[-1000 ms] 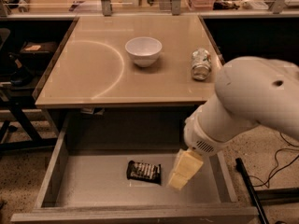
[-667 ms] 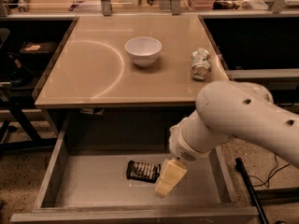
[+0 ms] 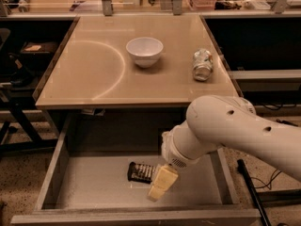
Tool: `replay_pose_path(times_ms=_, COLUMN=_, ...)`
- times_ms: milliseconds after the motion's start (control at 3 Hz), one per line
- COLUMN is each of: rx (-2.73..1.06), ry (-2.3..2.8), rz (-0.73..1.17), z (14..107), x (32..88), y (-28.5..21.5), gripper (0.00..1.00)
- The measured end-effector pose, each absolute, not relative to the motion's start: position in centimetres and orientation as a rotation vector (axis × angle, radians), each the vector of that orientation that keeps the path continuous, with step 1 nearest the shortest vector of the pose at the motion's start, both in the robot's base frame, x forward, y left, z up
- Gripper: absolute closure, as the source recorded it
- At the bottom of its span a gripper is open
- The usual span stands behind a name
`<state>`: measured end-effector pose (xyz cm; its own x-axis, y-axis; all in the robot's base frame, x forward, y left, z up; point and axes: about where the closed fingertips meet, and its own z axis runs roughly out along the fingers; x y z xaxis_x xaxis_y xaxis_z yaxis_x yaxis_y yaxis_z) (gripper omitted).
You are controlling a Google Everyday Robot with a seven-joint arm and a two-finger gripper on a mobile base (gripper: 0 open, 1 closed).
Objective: Pick rxbar chocolate from top drawer and place on counter
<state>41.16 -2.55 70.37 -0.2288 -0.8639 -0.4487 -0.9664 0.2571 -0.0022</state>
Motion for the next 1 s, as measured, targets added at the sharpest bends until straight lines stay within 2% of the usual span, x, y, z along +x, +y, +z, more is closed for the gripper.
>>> replay_pose_path(times_ms=1000, rx=-1.615, ry=2.169, rz=0.371, z=64.9, x=43.9, y=-2.9, gripper=0.0)
